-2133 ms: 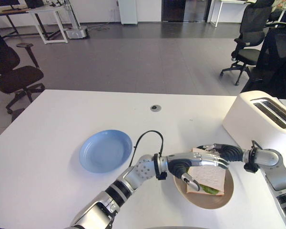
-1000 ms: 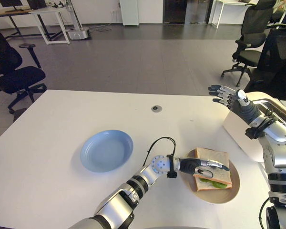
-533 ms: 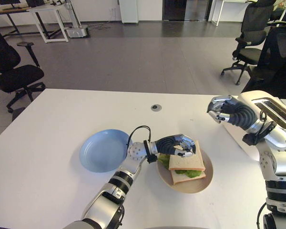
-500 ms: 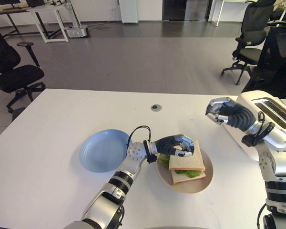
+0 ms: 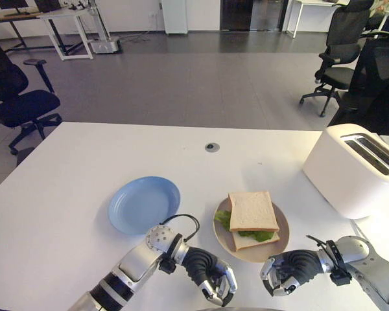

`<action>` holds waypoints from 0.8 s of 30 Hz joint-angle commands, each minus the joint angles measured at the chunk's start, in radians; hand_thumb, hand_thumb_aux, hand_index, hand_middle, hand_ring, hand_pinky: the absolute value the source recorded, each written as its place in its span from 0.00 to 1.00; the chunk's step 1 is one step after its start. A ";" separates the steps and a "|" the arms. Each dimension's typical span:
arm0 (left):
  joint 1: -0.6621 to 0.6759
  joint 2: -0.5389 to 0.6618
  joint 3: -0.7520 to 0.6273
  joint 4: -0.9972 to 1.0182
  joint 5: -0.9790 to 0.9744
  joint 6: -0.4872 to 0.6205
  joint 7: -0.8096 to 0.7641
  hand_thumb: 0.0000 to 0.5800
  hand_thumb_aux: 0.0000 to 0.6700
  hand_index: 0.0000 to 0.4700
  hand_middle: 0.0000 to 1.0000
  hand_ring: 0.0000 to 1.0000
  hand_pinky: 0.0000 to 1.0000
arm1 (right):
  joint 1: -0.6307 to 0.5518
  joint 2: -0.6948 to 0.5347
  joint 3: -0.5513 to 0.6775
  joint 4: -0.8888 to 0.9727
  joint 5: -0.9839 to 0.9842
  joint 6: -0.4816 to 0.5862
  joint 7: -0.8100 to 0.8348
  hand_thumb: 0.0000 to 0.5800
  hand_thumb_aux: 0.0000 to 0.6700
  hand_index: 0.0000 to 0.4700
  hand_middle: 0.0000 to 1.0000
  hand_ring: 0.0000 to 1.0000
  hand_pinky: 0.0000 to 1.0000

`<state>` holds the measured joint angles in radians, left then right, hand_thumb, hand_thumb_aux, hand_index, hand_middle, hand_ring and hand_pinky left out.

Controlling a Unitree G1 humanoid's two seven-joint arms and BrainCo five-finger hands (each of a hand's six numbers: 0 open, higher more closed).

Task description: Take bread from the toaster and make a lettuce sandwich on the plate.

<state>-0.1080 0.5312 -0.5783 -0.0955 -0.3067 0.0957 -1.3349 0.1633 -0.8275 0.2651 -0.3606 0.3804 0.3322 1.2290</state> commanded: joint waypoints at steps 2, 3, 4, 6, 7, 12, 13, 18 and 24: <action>-0.051 -0.059 0.007 0.180 0.197 -0.215 0.143 1.00 1.00 1.00 1.00 1.00 1.00 | -0.014 -0.026 0.041 0.098 -0.175 -0.061 -0.075 1.00 1.00 1.00 1.00 1.00 1.00; -0.069 -0.065 -0.001 0.224 0.242 -0.255 0.170 1.00 1.00 1.00 1.00 1.00 1.00 | -0.023 -0.024 0.049 0.122 -0.209 -0.075 -0.090 1.00 1.00 1.00 1.00 1.00 1.00; -0.080 -0.064 -0.010 0.260 0.278 -0.278 0.184 1.00 1.00 1.00 1.00 1.00 1.00 | -0.030 -0.020 0.054 0.139 -0.229 -0.086 -0.099 1.00 1.00 1.00 1.00 1.00 1.00; -0.079 -0.060 -0.009 0.308 0.338 -0.336 0.237 1.00 1.00 1.00 1.00 1.00 1.00 | -0.074 -0.001 0.070 0.180 -0.241 -0.106 -0.087 1.00 1.00 1.00 1.00 1.00 1.00; -0.078 -0.062 -0.004 0.325 0.350 -0.358 0.256 1.00 1.00 1.00 1.00 1.00 1.00 | -0.096 0.007 0.077 0.202 -0.247 -0.116 -0.082 1.00 1.00 1.00 1.00 1.00 1.00; -0.129 -0.087 0.005 0.431 0.375 -0.445 0.310 1.00 1.00 1.00 1.00 1.00 1.00 | -0.178 0.044 0.099 0.320 -0.317 -0.162 -0.136 1.00 1.00 1.00 1.00 1.00 1.00; -0.145 -0.097 0.006 0.458 0.374 -0.450 0.314 1.00 1.00 1.00 1.00 1.00 1.00 | -0.199 0.062 0.100 0.352 -0.330 -0.172 -0.155 1.00 1.00 1.00 1.00 1.00 1.00; -0.359 -0.222 0.028 0.800 0.404 -0.520 0.389 1.00 1.00 1.00 1.00 1.00 1.00 | -0.393 0.200 0.086 0.620 -0.398 -0.262 -0.299 1.00 1.00 1.00 1.00 1.00 1.00; -0.631 -0.318 0.091 1.273 0.474 -0.545 0.621 1.00 1.00 1.00 1.00 1.00 1.00 | -0.722 0.410 0.074 1.114 -0.447 -0.382 -0.417 1.00 1.00 1.00 1.00 1.00 1.00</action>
<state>-0.7183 0.2173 -0.4912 1.0419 0.1083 -0.4974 -0.7703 -0.4935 -0.4768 0.3271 0.5999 -0.0219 -0.0390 0.8426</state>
